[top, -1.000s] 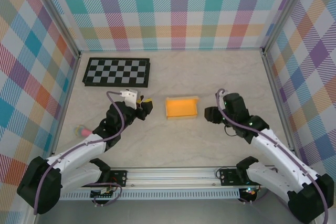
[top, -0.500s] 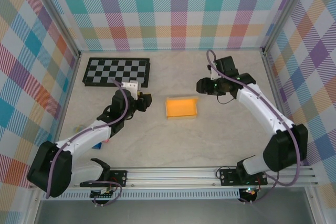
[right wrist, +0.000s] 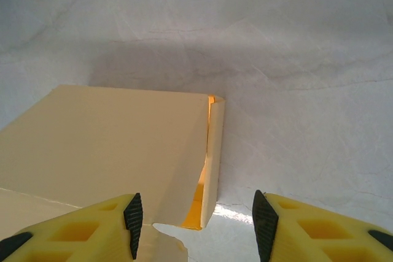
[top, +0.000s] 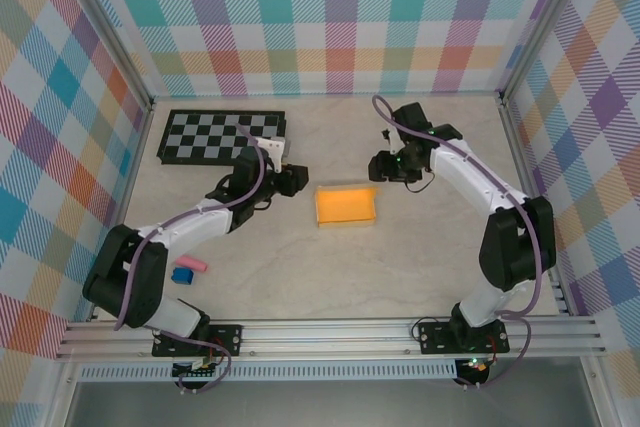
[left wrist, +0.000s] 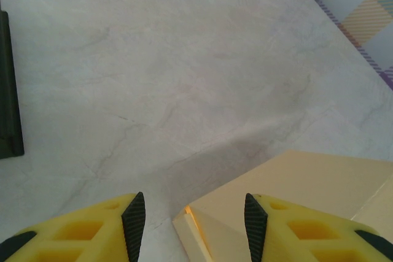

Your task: Fold the paper box

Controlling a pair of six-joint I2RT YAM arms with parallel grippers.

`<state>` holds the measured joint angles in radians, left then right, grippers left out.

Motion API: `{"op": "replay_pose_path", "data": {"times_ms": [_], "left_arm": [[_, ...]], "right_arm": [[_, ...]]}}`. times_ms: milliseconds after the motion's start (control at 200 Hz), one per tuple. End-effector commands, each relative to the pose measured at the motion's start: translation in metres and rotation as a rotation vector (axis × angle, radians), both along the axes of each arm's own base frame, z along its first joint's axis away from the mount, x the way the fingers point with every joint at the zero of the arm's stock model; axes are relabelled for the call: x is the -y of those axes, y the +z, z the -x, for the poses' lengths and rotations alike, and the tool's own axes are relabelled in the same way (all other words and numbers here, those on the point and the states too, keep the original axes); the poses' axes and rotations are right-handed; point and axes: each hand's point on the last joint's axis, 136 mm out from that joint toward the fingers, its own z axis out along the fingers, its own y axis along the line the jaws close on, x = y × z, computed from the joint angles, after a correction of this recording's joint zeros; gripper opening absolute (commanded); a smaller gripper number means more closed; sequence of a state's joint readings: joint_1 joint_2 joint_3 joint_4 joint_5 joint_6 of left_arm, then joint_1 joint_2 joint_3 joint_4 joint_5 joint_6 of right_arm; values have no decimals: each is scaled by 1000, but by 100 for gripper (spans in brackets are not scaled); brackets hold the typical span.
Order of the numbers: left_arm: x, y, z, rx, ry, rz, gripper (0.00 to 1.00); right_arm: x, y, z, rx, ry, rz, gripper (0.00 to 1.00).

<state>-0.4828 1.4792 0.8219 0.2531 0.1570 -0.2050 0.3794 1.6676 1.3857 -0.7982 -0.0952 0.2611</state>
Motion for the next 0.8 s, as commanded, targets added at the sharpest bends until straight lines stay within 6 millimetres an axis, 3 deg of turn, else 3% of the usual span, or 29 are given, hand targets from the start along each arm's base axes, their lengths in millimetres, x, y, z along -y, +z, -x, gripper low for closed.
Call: {"op": "replay_pose_path", "data": {"times_ms": [0,265,800], "left_arm": [[15,-3,4,-5,-61,-8,48],[27,-21,6,-32,-98,-23,48],[26,-71,31,-108,-154,-136,48]], "right_arm": [[-2,-15,10,-36,31,27,53],[-3,-32,16,-65,37,44,52],[-4,-58,25,-88,36,91,50]]}}
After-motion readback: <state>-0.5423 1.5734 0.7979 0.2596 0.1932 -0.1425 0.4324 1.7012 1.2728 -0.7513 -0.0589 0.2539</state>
